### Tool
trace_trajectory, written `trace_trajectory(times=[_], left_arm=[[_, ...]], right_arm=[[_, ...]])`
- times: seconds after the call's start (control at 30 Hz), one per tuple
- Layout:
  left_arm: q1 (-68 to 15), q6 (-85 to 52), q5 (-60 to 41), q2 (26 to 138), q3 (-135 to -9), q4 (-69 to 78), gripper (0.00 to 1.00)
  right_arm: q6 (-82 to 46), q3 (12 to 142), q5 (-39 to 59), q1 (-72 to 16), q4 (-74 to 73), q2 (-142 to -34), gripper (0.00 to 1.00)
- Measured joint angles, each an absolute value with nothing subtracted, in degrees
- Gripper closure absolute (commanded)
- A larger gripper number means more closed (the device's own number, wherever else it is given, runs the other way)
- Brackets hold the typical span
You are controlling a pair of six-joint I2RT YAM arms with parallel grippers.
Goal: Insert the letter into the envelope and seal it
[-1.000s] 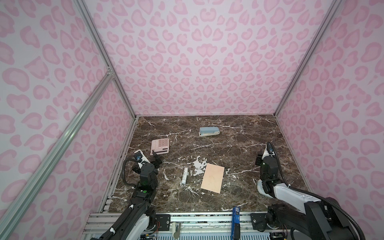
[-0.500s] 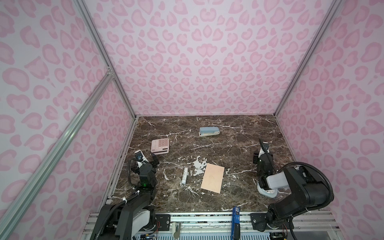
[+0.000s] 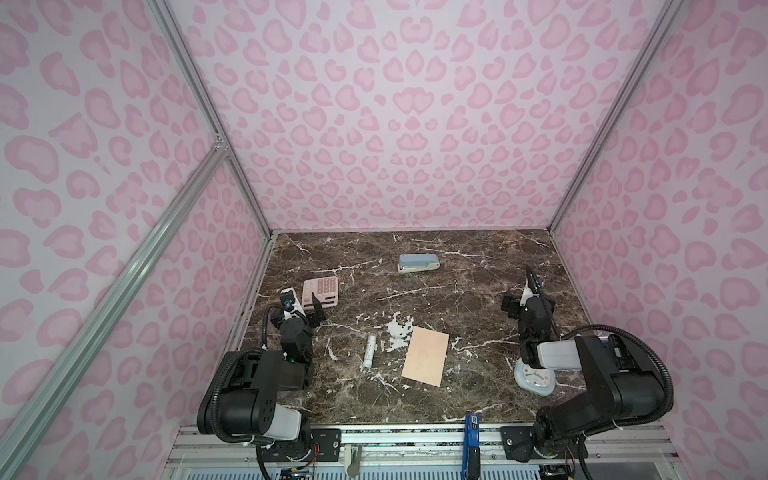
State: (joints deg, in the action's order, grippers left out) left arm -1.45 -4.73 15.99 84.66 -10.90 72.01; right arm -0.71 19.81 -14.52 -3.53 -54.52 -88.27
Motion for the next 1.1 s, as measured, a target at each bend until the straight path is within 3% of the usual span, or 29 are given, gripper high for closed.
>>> trace_trajectory(times=[0.4,1.1], left_arm=[[-0.7,-4.5,13.9,85.0,-17.3,60.1,0.03],[-0.7,-4.5,13.9,85.0,-17.3,59.5,0.02]], right_arm=[[-0.9,19.8,-13.9,-3.5,-53.9,-88.1,0.02],[-0.9,19.8,-13.9,-3.5,-53.9,-88.1,0.02]])
